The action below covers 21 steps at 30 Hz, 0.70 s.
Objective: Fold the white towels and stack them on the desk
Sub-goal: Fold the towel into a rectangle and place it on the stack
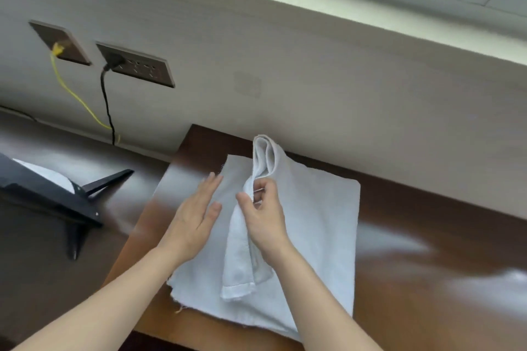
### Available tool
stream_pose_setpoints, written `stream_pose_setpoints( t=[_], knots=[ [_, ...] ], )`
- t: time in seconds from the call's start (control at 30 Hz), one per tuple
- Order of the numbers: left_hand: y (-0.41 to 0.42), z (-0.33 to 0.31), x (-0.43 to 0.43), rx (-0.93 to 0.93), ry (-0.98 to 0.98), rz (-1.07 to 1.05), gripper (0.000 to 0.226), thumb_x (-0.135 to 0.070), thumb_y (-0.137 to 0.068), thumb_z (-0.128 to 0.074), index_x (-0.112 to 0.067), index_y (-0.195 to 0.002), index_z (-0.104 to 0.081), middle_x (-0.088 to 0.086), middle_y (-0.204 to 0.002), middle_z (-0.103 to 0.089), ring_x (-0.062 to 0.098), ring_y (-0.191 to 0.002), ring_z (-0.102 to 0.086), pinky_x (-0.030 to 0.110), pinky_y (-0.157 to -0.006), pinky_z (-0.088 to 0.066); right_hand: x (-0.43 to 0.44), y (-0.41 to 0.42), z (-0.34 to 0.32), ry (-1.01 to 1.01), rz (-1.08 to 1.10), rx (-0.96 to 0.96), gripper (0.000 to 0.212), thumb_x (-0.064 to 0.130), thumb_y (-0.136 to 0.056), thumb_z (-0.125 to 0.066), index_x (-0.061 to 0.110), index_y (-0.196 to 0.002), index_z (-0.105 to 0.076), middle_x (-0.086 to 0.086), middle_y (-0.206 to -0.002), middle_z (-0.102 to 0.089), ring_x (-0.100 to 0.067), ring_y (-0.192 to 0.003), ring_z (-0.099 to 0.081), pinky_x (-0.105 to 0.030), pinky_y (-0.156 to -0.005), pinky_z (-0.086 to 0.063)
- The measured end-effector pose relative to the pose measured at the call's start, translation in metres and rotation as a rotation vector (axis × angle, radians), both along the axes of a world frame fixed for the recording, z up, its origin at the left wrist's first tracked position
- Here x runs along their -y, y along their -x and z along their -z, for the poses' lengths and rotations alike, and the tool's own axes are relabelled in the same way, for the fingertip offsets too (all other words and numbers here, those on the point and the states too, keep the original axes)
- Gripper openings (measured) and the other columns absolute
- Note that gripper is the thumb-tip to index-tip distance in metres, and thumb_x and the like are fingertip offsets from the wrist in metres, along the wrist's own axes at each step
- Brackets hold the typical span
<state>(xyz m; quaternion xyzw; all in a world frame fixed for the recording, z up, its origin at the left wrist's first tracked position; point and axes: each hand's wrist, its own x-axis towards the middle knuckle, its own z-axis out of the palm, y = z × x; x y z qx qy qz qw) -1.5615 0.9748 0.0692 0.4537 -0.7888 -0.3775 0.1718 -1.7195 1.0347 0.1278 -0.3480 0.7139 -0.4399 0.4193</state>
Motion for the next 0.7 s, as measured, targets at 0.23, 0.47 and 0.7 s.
stream_pose_setpoints(
  t=[0.23,0.47,0.7],
  knots=[
    [-0.054,0.023,0.021,0.085,-0.028,0.021,0.076,-0.077,-0.089,-0.009,-0.039,-0.155,-0.013,-0.019,-0.163,0.001,-0.007,-0.146,-0.006,0.022,-0.116,-0.013,0.030,-0.050,0.054,-0.186,-0.091,-0.243,0.025,0.031,-0.097,-0.055,0.025,-0.117,-0.042,0.011,-0.114,-0.057,-0.008,-0.101,-0.055,-0.024,-0.085,-0.043],
    [-0.031,0.026,0.032,-0.043,-0.104,0.046,0.063,-0.078,-0.089,-0.012,-0.052,-0.147,-0.008,-0.017,-0.163,-0.004,-0.013,-0.145,-0.002,0.026,-0.119,-0.014,0.011,-0.058,0.041,-0.204,-0.272,-0.164,0.038,0.046,-0.102,-0.039,0.029,-0.136,-0.042,0.009,-0.125,-0.060,-0.008,-0.110,-0.057,-0.025,-0.093,-0.044],
    [0.026,0.015,0.051,0.072,0.036,0.105,0.062,-0.060,-0.099,-0.032,-0.038,-0.155,-0.018,-0.009,-0.165,-0.011,0.010,-0.151,-0.010,0.034,-0.118,-0.019,-0.072,-0.052,0.052,0.000,-0.685,-0.664,0.038,0.040,-0.104,-0.033,0.027,-0.135,-0.049,0.009,-0.154,-0.040,-0.013,-0.148,-0.021,-0.037,-0.121,-0.012]
  ],
)
